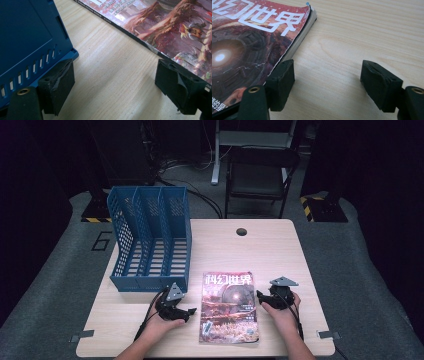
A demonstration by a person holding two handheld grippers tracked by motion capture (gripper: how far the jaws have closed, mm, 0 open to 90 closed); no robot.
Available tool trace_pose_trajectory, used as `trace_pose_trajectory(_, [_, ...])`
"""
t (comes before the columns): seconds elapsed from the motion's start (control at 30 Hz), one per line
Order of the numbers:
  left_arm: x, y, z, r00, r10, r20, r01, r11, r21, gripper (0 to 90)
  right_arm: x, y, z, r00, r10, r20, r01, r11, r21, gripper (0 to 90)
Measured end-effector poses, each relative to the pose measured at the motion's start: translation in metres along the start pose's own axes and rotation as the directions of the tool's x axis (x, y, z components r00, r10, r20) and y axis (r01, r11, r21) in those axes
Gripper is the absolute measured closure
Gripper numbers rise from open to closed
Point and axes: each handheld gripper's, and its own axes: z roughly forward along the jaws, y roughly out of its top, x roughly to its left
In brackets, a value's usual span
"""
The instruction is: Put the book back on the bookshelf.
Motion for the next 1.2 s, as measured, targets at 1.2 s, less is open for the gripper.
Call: trace_pose_trajectory(1.2, [-0.005,0.029,-0.014,0.9791,-0.17,0.112,0.167,0.9854,0.032,47.6,0.013,0.007,-0.029,0.9836,0.002,-0.181,0.002,1.0,0.019,54.5])
